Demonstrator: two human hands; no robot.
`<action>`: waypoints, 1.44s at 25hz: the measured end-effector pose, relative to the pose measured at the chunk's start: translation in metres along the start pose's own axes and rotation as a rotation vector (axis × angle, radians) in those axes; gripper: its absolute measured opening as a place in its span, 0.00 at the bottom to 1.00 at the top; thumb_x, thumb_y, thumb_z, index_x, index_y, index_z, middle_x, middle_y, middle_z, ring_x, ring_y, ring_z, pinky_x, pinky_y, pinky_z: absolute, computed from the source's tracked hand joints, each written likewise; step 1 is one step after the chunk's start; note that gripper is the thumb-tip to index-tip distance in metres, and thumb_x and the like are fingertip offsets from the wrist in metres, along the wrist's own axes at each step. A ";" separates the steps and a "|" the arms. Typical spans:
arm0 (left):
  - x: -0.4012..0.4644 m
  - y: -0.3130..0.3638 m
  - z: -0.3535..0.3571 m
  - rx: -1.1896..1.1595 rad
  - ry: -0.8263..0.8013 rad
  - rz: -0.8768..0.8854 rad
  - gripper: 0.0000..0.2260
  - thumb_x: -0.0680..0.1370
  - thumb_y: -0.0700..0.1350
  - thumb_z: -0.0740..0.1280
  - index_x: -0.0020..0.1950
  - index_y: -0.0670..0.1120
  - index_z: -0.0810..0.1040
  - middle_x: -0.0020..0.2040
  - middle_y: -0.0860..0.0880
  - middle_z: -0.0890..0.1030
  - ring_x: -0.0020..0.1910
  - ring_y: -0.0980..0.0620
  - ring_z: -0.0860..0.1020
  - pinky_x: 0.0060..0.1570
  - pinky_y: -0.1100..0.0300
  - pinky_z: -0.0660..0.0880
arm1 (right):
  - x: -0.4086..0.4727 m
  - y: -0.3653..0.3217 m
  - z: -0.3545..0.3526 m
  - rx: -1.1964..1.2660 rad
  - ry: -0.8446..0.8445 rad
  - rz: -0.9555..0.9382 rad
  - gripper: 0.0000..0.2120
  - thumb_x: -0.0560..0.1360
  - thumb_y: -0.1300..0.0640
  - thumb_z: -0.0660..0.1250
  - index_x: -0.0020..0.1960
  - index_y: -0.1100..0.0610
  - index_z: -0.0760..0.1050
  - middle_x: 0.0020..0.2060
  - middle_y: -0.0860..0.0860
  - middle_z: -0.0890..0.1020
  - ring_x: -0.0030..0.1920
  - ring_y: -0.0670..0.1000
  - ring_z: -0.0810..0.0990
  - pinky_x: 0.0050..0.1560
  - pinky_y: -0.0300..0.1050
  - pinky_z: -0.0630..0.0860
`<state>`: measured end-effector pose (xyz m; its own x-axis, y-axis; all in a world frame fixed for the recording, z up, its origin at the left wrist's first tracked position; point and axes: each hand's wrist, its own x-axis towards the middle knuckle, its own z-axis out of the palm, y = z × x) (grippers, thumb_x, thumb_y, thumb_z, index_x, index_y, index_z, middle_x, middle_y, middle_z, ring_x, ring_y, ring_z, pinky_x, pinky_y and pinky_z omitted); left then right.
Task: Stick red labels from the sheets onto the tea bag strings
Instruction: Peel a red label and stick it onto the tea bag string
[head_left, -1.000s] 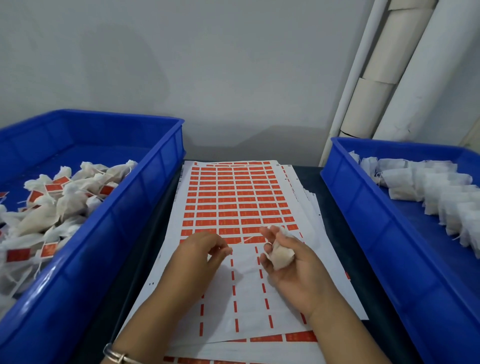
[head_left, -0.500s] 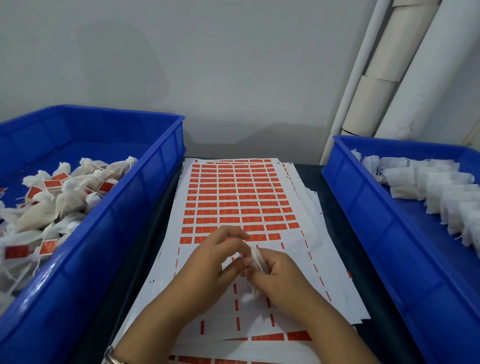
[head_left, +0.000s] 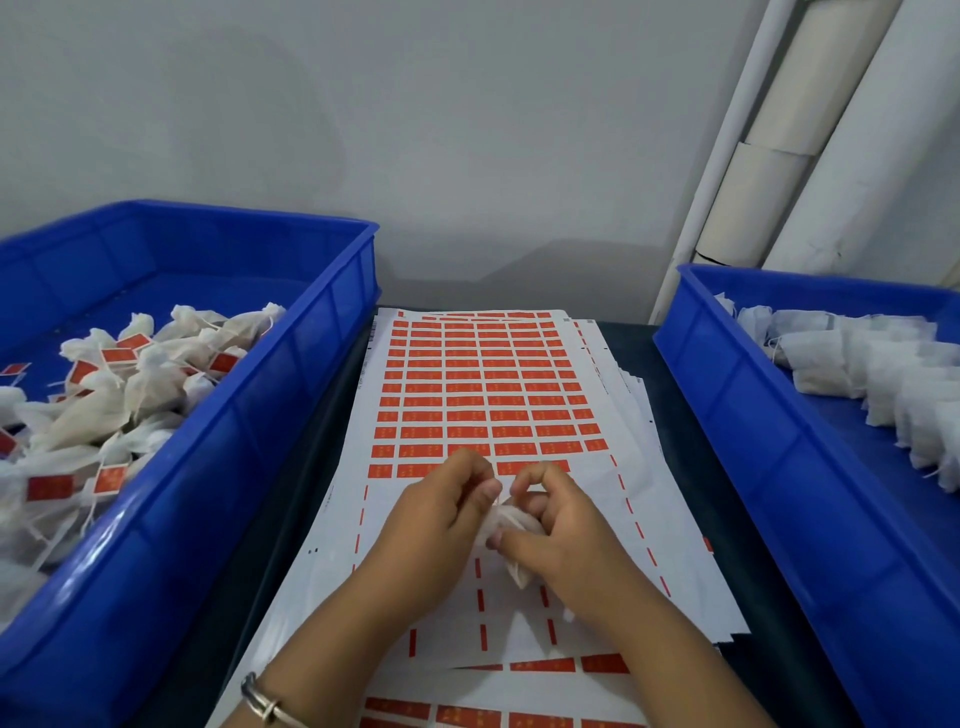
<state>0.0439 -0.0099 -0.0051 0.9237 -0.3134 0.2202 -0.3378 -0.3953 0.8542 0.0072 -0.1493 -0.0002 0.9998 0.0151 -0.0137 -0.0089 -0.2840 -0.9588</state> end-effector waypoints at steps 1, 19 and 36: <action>0.000 0.001 0.002 -0.053 0.009 -0.039 0.08 0.80 0.47 0.60 0.42 0.55 0.71 0.37 0.66 0.76 0.38 0.67 0.75 0.32 0.77 0.69 | -0.001 0.000 0.001 0.000 0.028 -0.008 0.15 0.71 0.55 0.72 0.49 0.42 0.68 0.46 0.45 0.80 0.43 0.41 0.82 0.37 0.32 0.77; -0.001 0.009 0.019 -0.513 0.151 -0.412 0.08 0.78 0.52 0.62 0.46 0.51 0.78 0.42 0.51 0.81 0.46 0.50 0.79 0.43 0.64 0.74 | 0.003 0.011 0.007 -0.559 0.491 -0.519 0.13 0.71 0.50 0.67 0.48 0.58 0.82 0.41 0.51 0.84 0.42 0.42 0.77 0.49 0.29 0.69; 0.001 0.009 0.015 -0.275 0.173 -0.232 0.05 0.77 0.45 0.66 0.42 0.55 0.74 0.40 0.57 0.79 0.40 0.61 0.77 0.32 0.78 0.69 | 0.005 0.000 -0.003 0.856 -0.100 0.282 0.11 0.73 0.59 0.65 0.53 0.60 0.79 0.37 0.54 0.77 0.34 0.47 0.76 0.37 0.42 0.76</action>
<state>0.0387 -0.0269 -0.0040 0.9946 -0.0834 0.0623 -0.0769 -0.1851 0.9797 0.0120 -0.1523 0.0007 0.9527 0.1470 -0.2661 -0.3033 0.5193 -0.7990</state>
